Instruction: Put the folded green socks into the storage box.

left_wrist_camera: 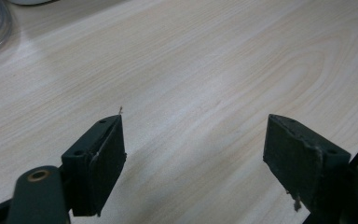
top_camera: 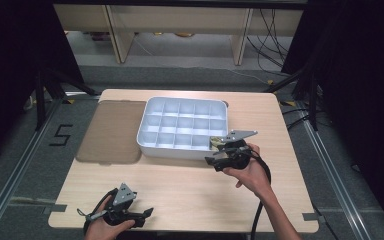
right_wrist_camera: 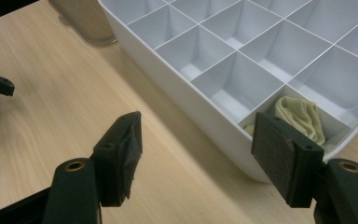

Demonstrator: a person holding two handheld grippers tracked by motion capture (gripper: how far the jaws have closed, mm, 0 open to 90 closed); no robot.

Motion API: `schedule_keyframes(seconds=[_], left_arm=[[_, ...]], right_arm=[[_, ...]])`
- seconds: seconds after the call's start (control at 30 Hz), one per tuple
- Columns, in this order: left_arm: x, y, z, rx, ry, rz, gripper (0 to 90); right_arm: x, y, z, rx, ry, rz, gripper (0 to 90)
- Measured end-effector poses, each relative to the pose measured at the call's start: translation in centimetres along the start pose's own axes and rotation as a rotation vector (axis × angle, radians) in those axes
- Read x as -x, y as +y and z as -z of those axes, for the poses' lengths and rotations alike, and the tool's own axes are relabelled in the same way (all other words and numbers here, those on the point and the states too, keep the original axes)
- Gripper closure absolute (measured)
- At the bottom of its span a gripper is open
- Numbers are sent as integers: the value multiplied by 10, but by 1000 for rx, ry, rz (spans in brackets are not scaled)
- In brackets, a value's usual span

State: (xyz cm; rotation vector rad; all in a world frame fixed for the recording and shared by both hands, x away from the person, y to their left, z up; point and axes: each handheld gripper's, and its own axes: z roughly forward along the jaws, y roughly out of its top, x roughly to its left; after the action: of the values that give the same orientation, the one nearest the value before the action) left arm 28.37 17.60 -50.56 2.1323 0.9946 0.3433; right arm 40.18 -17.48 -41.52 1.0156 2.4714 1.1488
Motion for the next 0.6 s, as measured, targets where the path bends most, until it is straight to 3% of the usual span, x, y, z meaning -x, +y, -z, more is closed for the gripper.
schedule_keyframes(seconds=[0.17,0.23,0.3,0.33,0.37,0.6], left_arm=[[0,0,0,15,-2,4,202],[-1,1,1,0,0,-14,202],[3,0,-1,32,-2,40,202],[1,0,-1,19,3,20,202],[1,0,-1,16,5,15,202],[2,0,-1,16,6,15,202]], right_arm=[[-6,-7,2,13,3,2,337],[-7,-9,2,11,4,11,332],[-9,-11,3,13,9,9,325],[-11,-11,4,10,15,-3,321],[-10,-12,3,19,21,18,318],[-17,-21,1,27,13,-3,259]])
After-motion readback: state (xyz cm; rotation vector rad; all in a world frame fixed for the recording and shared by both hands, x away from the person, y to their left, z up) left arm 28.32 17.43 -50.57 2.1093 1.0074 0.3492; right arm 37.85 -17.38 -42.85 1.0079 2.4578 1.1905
